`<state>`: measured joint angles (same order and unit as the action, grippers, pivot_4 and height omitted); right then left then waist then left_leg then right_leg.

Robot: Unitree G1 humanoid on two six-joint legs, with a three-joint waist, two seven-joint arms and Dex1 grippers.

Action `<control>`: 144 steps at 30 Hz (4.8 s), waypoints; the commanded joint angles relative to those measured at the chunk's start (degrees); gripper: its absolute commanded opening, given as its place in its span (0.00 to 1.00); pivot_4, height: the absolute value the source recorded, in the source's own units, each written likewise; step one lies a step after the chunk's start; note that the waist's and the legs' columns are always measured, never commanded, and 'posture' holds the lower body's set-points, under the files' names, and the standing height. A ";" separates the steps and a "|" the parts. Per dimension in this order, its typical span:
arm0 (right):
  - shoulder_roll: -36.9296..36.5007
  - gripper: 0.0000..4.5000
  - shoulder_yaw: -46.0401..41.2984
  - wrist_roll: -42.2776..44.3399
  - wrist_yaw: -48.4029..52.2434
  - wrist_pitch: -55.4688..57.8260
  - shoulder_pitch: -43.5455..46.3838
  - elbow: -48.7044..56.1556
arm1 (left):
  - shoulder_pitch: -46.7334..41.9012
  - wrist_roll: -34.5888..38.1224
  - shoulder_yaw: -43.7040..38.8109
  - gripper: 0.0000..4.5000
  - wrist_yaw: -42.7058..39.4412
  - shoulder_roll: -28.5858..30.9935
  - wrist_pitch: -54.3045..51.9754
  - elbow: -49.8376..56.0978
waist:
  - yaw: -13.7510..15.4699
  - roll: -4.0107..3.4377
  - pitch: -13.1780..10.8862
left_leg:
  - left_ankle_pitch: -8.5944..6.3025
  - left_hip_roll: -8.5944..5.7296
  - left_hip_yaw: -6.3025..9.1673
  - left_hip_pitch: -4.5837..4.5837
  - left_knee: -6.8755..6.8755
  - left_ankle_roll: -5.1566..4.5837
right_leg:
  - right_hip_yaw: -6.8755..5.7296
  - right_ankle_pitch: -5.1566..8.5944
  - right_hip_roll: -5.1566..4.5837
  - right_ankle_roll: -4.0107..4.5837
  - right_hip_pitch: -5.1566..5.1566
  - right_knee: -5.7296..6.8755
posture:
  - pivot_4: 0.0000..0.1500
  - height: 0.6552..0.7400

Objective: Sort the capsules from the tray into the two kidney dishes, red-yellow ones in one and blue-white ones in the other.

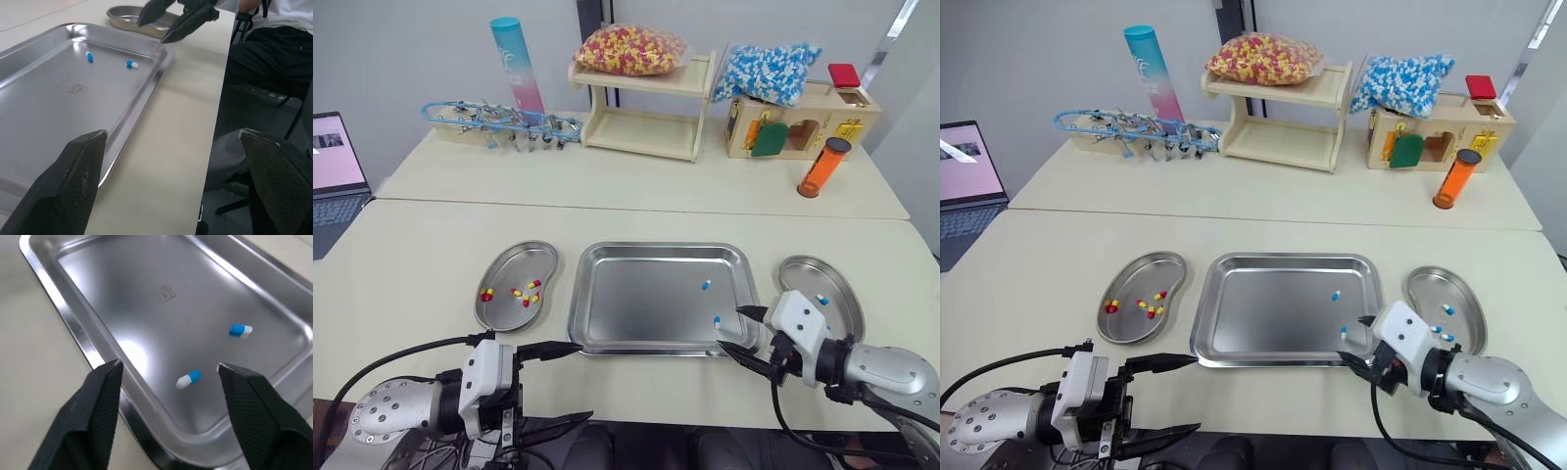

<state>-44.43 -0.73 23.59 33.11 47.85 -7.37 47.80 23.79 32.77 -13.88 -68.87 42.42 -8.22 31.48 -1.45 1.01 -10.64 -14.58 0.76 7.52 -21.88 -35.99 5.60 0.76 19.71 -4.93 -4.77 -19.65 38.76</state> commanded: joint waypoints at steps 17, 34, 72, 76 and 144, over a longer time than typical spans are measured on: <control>9.93 0.53 8.12 -0.82 -14.75 24.05 13.01 0.05 | -7.12 2.47 3.38 1.00 5.89 1.34 -6.32 6.52 | -0.25 -0.03 -0.01 | 0.00 0.00 0.02 0.01 0.01 0.00 | 0.04 0.00 0.02 0.01 -0.12 0.12 | 1.00 1.00; 8.58 0.53 13.04 -3.28 -14.62 22.64 15.11 -4.43 | -9.59 2.46 5.08 1.00 7.82 1.48 -9.03 8.46 | -0.30 -0.03 0.00 | 0.00 0.00 0.02 0.02 0.02 -0.01 | 0.06 0.00 0.03 0.01 -0.15 0.13 | 1.00 1.00; -5.60 0.01 -25.73 -2.77 7.89 -1.85 -6.41 -12.64 | -15.23 2.84 12.07 1.00 6.71 0.17 -8.66 7.45 | -0.16 -0.04 -0.02 | 0.00 0.00 -0.06 0.01 -0.01 -0.01 | 0.07 0.00 0.04 0.01 -0.07 0.11 | 1.00 1.00; -5.33 0.01 -24.18 -4.64 5.78 -1.83 -5.81 -16.08 | -15.94 2.65 12.81 1.00 6.63 -0.08 -8.37 6.99 | -0.71 -0.11 0.00 | 0.00 0.01 -0.07 0.07 0.01 -0.01 | 0.14 0.00 0.06 0.01 -0.08 0.15 | 1.00 1.00; 12.16 0.63 11.17 -14.07 0.69 -5.04 24.03 -24.87 | -4.56 -3.57 10.12 1.00 22.20 -6.79 -3.63 9.77 | -0.29 -0.12 0.00 | 0.01 0.01 -0.03 0.04 0.00 0.01 | 0.08 0.00 0.03 0.00 -0.09 0.12 | 1.00 1.00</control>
<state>-32.65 10.51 10.13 34.75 42.66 15.23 22.98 19.46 28.95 -3.83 -46.78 35.33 -12.13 39.18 -1.75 0.89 -10.64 -14.57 0.77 7.50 -21.84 -35.99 5.61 0.84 19.71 -4.90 -4.77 -19.74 38.89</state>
